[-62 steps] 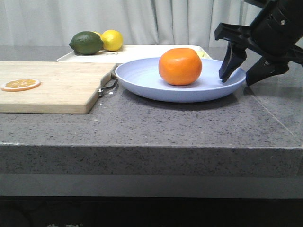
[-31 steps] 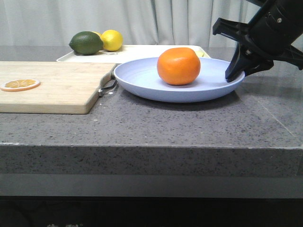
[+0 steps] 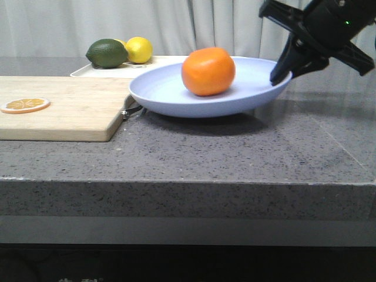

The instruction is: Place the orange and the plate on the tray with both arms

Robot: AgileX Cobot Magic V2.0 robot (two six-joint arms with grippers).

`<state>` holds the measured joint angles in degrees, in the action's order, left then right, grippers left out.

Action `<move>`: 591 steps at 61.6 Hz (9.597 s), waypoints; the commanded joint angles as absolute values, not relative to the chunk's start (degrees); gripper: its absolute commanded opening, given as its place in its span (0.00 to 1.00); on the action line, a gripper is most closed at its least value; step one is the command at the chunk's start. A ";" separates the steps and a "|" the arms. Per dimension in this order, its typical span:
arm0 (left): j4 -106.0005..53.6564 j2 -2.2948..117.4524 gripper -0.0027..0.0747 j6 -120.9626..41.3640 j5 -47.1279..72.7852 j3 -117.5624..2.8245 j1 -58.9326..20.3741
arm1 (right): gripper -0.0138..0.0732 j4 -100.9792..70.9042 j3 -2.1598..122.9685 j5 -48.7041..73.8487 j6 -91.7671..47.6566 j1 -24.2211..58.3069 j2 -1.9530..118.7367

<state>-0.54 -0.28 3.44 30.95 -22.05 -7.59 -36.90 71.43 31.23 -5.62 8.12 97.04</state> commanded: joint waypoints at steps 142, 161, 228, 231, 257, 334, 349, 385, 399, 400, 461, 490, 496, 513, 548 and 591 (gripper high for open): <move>-0.82 -0.72 0.01 3.94 23.84 -22.39 -7.45 | 0.46 -33.52 148.21 37.15 16.10 7.43 141.45; -0.82 -0.72 0.01 3.94 23.84 -22.39 -7.45 | 0.69 -33.42 148.33 38.26 16.10 7.36 139.24; -0.82 -0.72 0.01 3.94 23.70 -22.39 -7.45 | 0.08 -6.09 149.27 76.39 2.51 7.36 110.83; -0.82 -0.72 0.01 3.94 23.70 -22.39 -7.45 | 0.08 -6.09 148.59 76.50 2.11 7.36 109.13; -0.82 -0.72 0.01 3.94 23.70 -22.39 -7.45 | 0.08 -6.10 115.41 73.42 -5.74 7.36 85.25; -0.82 -0.72 0.01 3.94 23.70 -22.39 -7.45 | 0.08 -7.48 22.24 17.40 -9.49 7.42 8.12; -0.82 -0.72 0.01 3.94 23.70 -22.39 -7.45 | 0.08 -7.48 22.24 17.40 -9.49 7.42 8.12; -0.82 -0.72 0.01 3.94 23.70 -22.39 -7.45 | 0.08 -7.48 22.24 17.46 -9.49 7.42 8.12; -0.82 -0.72 0.01 3.94 23.66 -22.12 -7.45 | 0.08 -7.48 22.24 17.46 -9.49 7.42 8.12; -0.82 -0.72 0.01 3.94 23.56 -21.93 -7.45 | 0.08 -7.48 22.24 17.46 -9.49 7.42 8.12; -3.20 -1.43 0.01 3.94 3.42 0.30 -2.41 | 0.08 -7.48 22.24 17.46 -9.49 7.42 8.12; -3.20 -1.43 0.01 3.94 3.42 0.30 -2.41 | 0.08 -7.48 22.24 17.46 -9.49 7.42 8.12; -3.20 -1.43 0.01 3.94 3.42 0.30 -2.41 | 0.08 -7.48 22.24 17.46 -9.49 7.42 8.12; -3.20 -1.43 0.01 3.94 3.42 0.30 -2.41 | 0.08 -7.40 22.09 17.46 -9.49 7.42 8.12; -3.20 -1.43 0.01 3.94 3.42 0.30 -2.41 | 0.08 -7.70 1.71 6.55 -9.38 -3.02 -1.59; -3.20 -1.43 0.01 3.94 3.42 0.30 -2.41 | 0.08 -7.70 -1.40 5.70 -9.38 -3.02 -1.82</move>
